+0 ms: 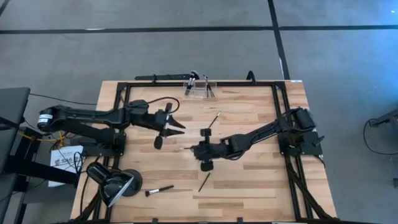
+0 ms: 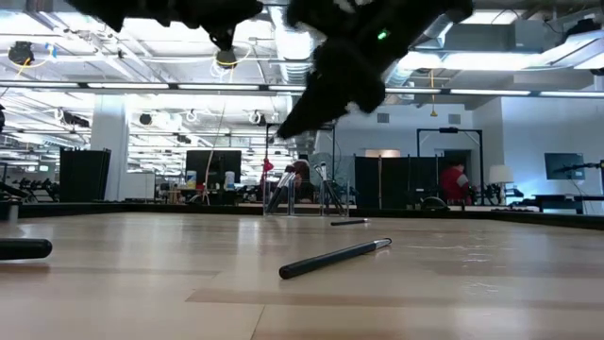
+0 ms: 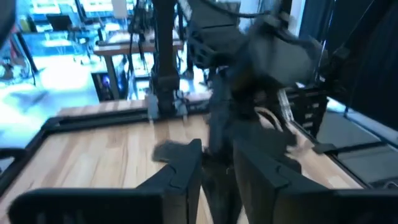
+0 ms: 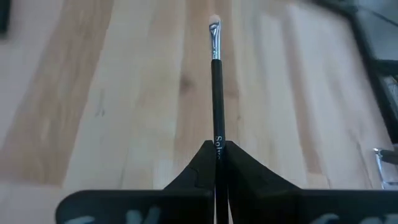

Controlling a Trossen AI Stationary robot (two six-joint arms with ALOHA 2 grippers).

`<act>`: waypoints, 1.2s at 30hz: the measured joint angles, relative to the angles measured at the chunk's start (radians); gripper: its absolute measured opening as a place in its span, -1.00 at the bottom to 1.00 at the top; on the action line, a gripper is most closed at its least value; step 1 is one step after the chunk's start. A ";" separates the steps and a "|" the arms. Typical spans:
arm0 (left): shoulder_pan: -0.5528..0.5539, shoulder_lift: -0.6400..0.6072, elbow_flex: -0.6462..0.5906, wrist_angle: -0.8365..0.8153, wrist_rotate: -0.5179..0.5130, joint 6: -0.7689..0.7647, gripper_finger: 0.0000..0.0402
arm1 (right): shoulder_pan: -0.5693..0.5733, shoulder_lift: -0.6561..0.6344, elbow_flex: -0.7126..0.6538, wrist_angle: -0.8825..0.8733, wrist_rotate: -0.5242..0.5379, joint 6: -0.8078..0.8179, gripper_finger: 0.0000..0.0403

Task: Sort items
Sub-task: Put the eyeshadow brush into the right section of the transparent organizer

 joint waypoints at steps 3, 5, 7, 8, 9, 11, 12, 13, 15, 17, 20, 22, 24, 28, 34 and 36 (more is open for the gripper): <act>0.000 0.007 -0.054 0.094 0.002 -0.001 -0.54 | 0.000 -0.102 -0.124 0.119 0.001 0.056 -0.97; 0.000 0.008 -0.095 0.171 0.002 -0.001 -0.54 | 0.000 -0.178 -0.231 0.247 0.004 0.068 -0.97; 0.000 0.008 -0.150 0.306 0.002 -0.001 -0.54 | -0.007 -0.249 -0.341 0.433 0.003 0.065 -0.97; 0.000 0.011 -0.178 0.391 0.002 0.000 -0.54 | -0.012 -0.281 -0.401 0.541 -0.005 0.061 -0.97; 0.000 0.021 -0.202 0.487 0.002 0.002 -0.54 | -0.022 -0.308 -0.457 0.646 -0.012 0.059 -0.97; 0.004 0.031 -0.251 0.651 0.003 0.002 -0.54 | -0.048 -0.336 -0.554 0.835 -0.034 0.061 -0.97; 0.007 0.039 -0.268 0.725 0.006 0.002 -0.54 | -0.063 -0.345 -0.600 0.914 -0.037 0.066 -0.97; 0.010 0.045 -0.281 0.781 0.005 -0.005 -0.54 | -0.076 -0.347 -0.632 0.995 -0.046 0.074 -0.97; 0.021 0.048 -0.301 0.832 0.004 -0.021 -0.54 | -0.105 -0.346 -0.688 1.138 -0.072 0.093 -0.97; 0.030 0.064 -0.302 0.837 -0.011 -0.035 -0.54 | -0.134 -0.332 -0.711 1.254 -0.141 0.112 -0.96; 0.045 0.112 -0.301 0.838 -0.044 -0.088 -0.52 | -0.165 -0.292 -0.703 1.406 -0.268 0.119 -0.96; 0.047 0.158 -0.294 0.849 -0.061 -0.111 -0.46 | -0.176 -0.256 -0.678 1.466 -0.343 0.118 -0.96; 0.045 0.210 -0.282 0.893 -0.090 -0.145 -0.36 | -0.181 -0.212 -0.636 1.480 -0.380 0.119 -0.96; 0.036 0.316 -0.239 1.002 -0.116 -0.217 -0.17 | -0.181 -0.102 -0.543 1.469 -0.430 0.125 -0.96; 0.004 0.370 -0.216 1.018 -0.105 -0.210 0.00 | -0.181 -0.034 -0.467 1.472 -0.472 0.137 -0.96; 0.001 0.364 -0.216 1.019 -0.081 -0.210 0.02 | -0.184 -0.042 -0.471 1.468 -0.473 0.137 -0.96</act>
